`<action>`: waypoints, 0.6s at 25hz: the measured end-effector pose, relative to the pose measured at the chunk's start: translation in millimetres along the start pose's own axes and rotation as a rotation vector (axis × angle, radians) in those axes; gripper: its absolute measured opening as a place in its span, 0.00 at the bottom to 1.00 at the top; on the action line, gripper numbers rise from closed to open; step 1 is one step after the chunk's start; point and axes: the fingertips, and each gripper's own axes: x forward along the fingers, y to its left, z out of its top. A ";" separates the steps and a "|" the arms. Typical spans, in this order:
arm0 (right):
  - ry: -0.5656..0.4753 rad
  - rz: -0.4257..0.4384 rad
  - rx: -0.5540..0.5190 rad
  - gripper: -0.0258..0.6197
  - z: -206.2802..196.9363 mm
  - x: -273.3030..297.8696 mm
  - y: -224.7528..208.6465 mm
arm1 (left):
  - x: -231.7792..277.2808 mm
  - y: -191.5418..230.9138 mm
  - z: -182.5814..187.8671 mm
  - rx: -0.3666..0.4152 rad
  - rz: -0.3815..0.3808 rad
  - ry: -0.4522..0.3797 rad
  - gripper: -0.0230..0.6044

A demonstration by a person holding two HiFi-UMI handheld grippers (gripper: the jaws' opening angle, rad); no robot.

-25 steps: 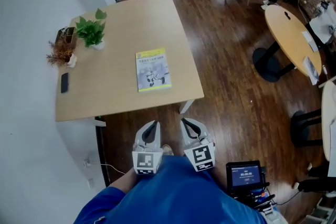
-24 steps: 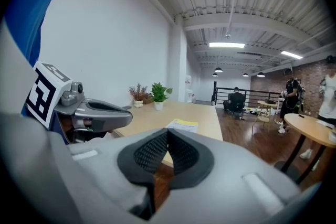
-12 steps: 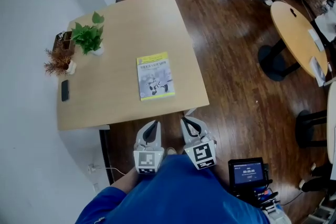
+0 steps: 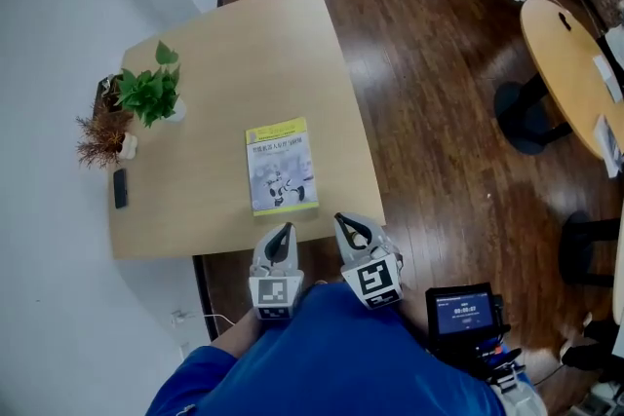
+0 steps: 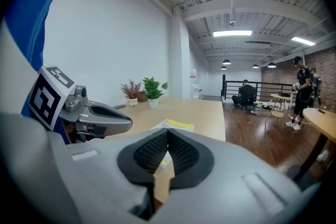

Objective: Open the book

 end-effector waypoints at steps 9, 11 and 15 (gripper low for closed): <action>0.036 0.078 0.022 0.04 -11.6 32.8 -53.8 | 58.4 -6.9 -3.0 -0.002 0.061 0.087 0.05; 0.046 0.093 0.026 0.04 -15.5 37.2 -61.3 | 68.6 -7.0 -6.1 -0.006 0.080 0.121 0.05; 0.076 0.103 0.018 0.04 -25.0 42.9 -72.4 | 84.7 -5.8 -22.2 -0.002 0.100 0.225 0.05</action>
